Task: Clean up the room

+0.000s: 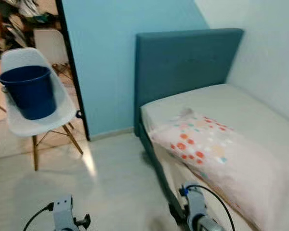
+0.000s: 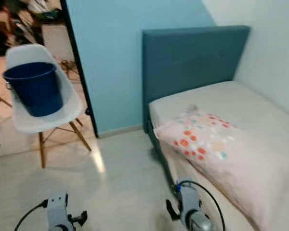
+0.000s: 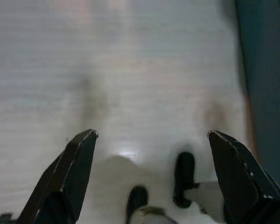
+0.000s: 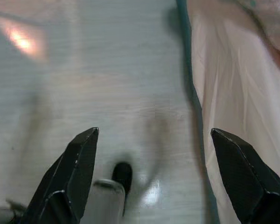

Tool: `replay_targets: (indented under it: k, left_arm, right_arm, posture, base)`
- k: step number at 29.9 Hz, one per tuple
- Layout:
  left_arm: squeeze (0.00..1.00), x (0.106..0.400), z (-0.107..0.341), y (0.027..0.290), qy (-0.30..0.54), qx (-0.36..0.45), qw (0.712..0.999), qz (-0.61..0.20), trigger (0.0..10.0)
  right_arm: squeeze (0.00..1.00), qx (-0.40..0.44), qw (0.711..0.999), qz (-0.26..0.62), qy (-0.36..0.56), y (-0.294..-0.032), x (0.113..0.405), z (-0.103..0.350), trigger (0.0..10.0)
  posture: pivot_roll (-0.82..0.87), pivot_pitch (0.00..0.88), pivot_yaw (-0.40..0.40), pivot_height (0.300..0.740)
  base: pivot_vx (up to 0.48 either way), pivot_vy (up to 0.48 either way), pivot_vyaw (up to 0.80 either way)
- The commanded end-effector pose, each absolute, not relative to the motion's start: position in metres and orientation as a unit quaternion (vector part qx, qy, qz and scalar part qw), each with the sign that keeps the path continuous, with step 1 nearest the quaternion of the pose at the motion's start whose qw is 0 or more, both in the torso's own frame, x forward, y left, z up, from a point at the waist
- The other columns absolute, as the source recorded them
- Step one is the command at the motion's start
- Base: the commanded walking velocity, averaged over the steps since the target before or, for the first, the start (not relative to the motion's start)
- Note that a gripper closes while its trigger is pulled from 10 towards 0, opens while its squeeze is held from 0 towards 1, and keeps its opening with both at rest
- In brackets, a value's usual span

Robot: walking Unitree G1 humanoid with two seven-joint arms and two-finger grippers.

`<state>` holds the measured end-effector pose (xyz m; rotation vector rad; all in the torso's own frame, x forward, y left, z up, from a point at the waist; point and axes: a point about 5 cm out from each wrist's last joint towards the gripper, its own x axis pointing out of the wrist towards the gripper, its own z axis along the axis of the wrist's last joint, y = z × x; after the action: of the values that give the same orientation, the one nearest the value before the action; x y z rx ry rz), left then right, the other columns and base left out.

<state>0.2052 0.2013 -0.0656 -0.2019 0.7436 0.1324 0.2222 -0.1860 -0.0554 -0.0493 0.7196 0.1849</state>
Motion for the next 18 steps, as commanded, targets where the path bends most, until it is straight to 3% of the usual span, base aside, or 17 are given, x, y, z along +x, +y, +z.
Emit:
replay_targets:
  k: [1,10,14,18]
  left_arm:
    - [0.00,0.205,-0.066,0.202,0.363,-0.093,0.925,0.060,10.0]
    - [0.00,0.225,-0.056,0.194,0.345,-0.068,0.936,0.024,10.0]
    - [0.00,0.227,-0.055,0.189,0.344,-0.060,0.937,0.009,10.0]
    - [0.00,0.225,-0.057,0.184,0.347,-0.062,0.936,0.000,10.0]
  right_arm:
    - [0.00,-0.012,0.932,0.082,0.352,-0.185,0.225,-0.054,10.0]
    - [0.00,0.043,0.883,-0.033,0.466,-0.205,0.181,-0.082,10.0]
    - [0.00,0.049,0.878,-0.037,0.475,-0.205,0.175,-0.085,10.0]
    - [0.00,0.061,0.876,-0.040,0.476,-0.202,0.172,-0.087,10.0]
  posture:
    - [-0.01,0.000,-0.063,0.740]
    - [-0.02,0.000,-0.067,0.740]
    - [-0.01,0.000,-0.071,0.740]
    - [-0.03,0.000,-0.058,0.740]
  base:
    - [0.480,0.000,0.00]
    - [0.480,0.000,0.00]
    - [0.480,0.000,0.00]
    - [0.480,0.000,-0.79]
